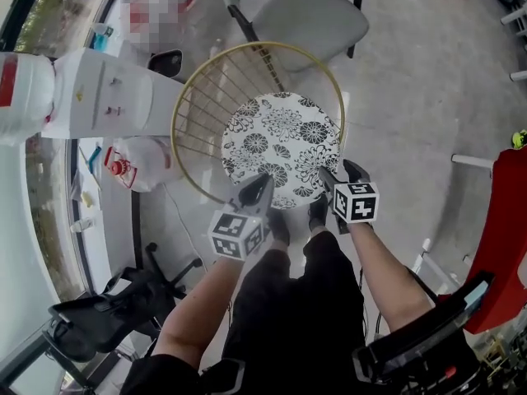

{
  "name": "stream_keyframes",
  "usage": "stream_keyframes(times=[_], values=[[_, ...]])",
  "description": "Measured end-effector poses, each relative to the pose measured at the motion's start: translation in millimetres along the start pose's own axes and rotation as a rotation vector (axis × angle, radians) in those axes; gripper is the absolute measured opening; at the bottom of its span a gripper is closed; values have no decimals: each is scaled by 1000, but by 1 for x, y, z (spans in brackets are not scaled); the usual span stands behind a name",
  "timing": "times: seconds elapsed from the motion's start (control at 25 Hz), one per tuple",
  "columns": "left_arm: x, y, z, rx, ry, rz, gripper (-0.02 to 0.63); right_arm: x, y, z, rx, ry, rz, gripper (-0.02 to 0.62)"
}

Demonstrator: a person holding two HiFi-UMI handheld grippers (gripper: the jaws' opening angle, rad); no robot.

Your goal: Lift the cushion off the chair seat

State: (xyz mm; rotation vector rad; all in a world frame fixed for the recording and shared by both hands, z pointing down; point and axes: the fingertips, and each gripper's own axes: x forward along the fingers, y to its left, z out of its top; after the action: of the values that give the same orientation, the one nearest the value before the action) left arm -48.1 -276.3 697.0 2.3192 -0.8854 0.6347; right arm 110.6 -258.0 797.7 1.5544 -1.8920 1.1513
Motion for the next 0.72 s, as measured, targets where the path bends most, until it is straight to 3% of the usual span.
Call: stream_keyframes(times=[0.12, 0.24, 0.56, 0.72], values=[[9, 0, -11, 6, 32, -13, 9, 12, -12, -17, 34, 38, -18, 293], [19, -3, -20, -42, 60, -59, 9, 25, -24, -28, 90, 64, -25, 299], [46, 8, -45, -47, 87, -60, 13, 57, -49, -54, 141, 115, -47, 307], [60, 12, -61, -49, 110, -69, 94, 75, -60, -67, 150, 129, -50, 316]])
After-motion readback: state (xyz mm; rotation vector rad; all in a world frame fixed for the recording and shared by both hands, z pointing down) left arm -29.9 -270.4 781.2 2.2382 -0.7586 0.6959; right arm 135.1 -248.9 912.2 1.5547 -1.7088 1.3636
